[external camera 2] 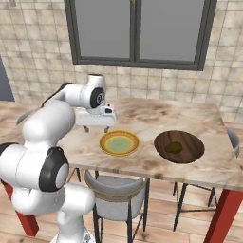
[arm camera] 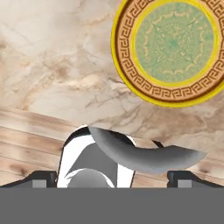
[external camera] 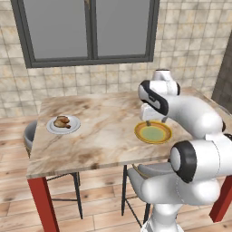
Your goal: Pick the chicken drumstick and avocado from their plates and place them in the bowl. Then put the bowl in the fridge.
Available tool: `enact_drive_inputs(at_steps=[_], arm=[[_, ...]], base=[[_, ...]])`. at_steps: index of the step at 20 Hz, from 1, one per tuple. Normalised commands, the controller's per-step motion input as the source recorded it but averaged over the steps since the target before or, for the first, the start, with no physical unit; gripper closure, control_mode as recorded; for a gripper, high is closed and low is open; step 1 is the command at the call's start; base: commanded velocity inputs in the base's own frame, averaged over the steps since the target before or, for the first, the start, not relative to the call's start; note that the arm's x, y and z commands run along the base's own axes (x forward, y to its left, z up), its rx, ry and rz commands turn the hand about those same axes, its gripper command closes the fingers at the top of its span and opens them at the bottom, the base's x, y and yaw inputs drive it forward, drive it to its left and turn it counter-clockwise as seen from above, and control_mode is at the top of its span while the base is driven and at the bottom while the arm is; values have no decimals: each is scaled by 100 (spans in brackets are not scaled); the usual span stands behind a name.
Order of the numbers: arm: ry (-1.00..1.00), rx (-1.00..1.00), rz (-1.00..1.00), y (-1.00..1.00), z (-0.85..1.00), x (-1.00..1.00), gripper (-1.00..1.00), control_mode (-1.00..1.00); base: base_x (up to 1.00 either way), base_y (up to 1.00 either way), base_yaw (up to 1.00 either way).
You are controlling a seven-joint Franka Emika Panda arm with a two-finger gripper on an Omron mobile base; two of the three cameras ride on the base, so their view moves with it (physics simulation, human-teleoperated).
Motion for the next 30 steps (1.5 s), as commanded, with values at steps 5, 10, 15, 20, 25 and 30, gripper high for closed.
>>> enact_drive_inputs(at_steps=[5,10,15,20,25,30], arm=[[0,15,15,62,0,0,-100,-100],[0,3,19,72,0,0,-100,-100],[0,0,21,73,0,7,-100,-100],[0,0,25,65,0,20,-100,-100],[0,2,20,61,0,19,-100,-100],[-6,5,15,61,0,24,-100,-100]], base=[[0,0,0],[0,0,0],[0,0,0],[0,0,0],[0,0,0],[0,0,0]])
